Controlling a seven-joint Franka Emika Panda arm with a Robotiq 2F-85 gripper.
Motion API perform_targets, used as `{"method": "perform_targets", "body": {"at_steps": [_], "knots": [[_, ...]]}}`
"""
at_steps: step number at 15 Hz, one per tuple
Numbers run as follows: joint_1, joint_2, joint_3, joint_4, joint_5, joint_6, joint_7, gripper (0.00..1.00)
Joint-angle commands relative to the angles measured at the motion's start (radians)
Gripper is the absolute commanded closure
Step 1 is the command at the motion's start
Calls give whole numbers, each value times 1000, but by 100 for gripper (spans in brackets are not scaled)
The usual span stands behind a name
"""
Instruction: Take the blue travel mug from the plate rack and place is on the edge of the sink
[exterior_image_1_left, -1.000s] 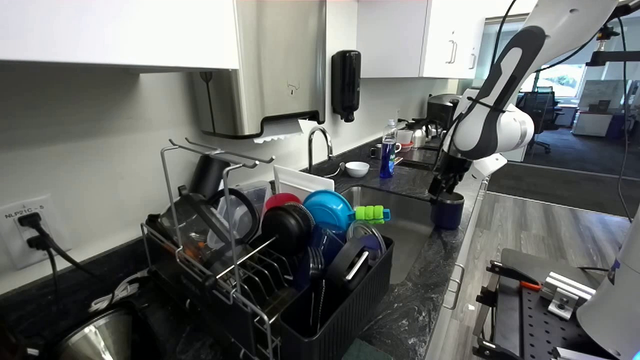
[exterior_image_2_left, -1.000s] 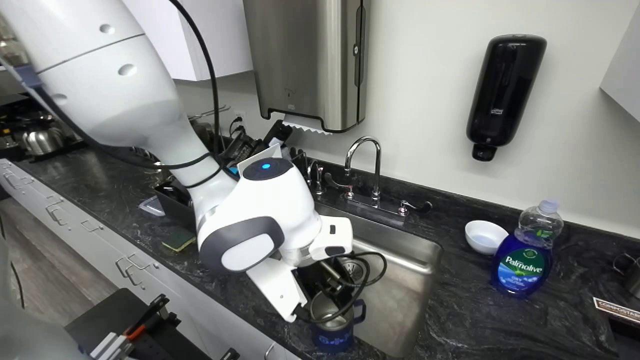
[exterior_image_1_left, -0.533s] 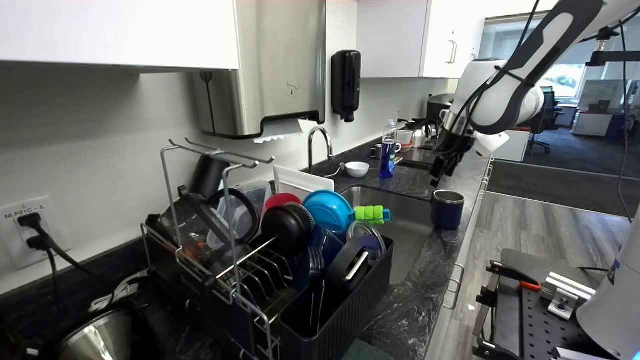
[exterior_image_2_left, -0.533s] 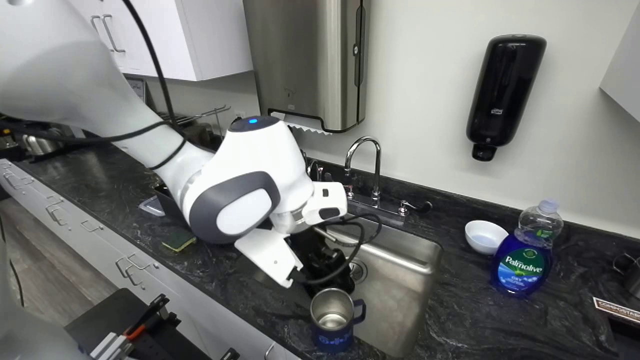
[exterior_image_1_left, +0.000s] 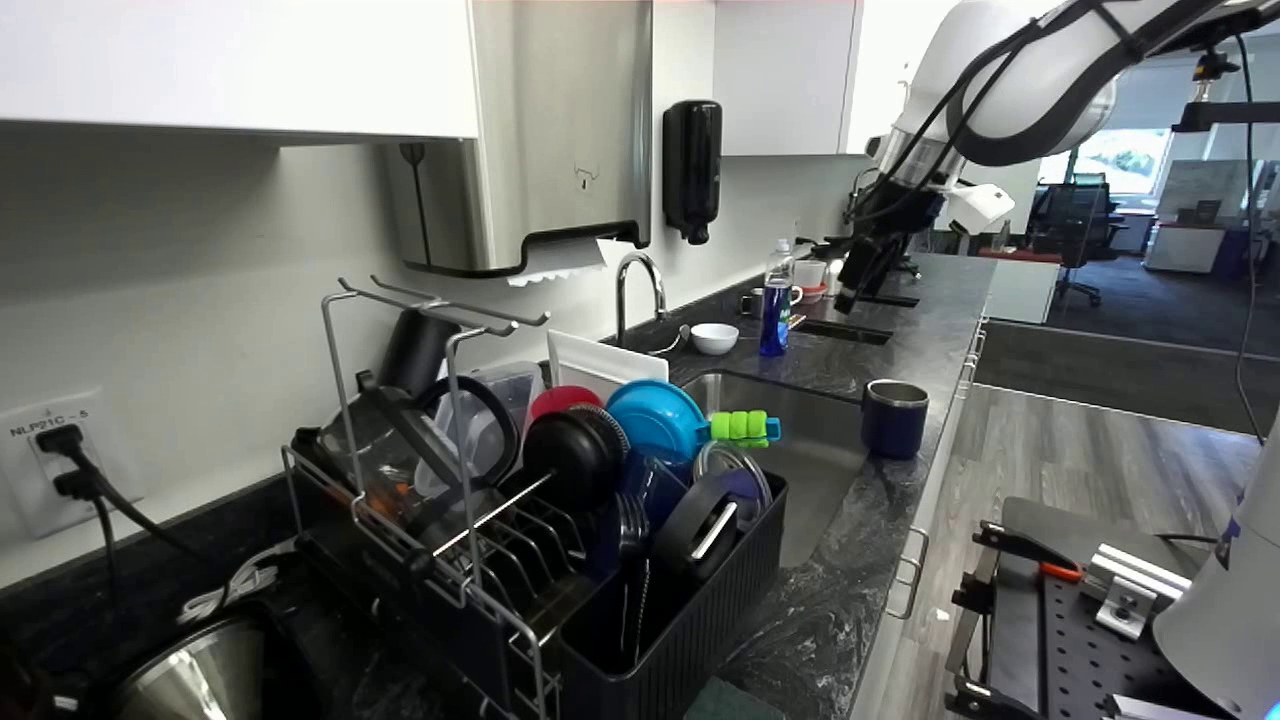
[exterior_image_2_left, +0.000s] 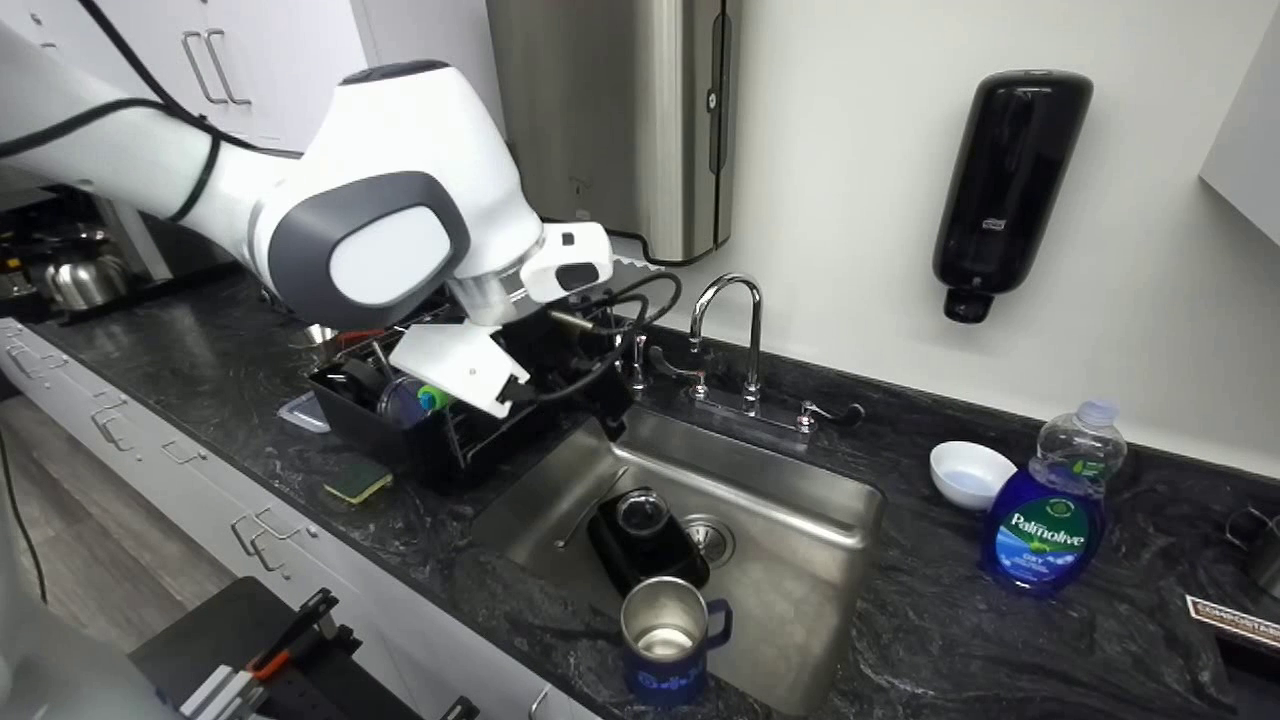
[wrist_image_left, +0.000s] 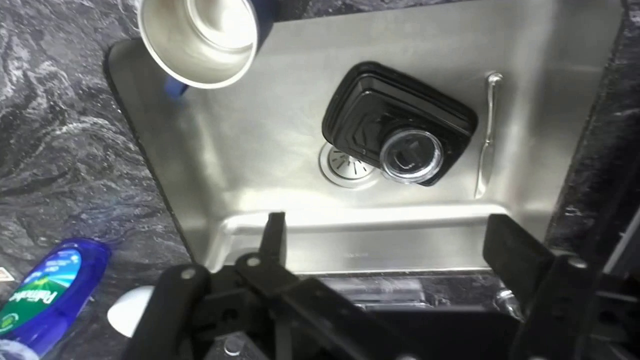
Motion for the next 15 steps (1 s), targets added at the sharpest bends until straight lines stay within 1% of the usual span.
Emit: {"method": "perform_targets", "body": {"at_steps": [1, 5, 7, 11, 15], "knots": [[64, 3, 27, 58, 91, -73, -41, 0], [156, 65, 41, 165, 179, -151, -71, 0], [185, 107, 37, 228, 218, -226, -102, 0], [177, 198, 51, 356, 240, -388, -120, 0], [154, 281, 74, 460, 196, -554, -94, 0]]}}
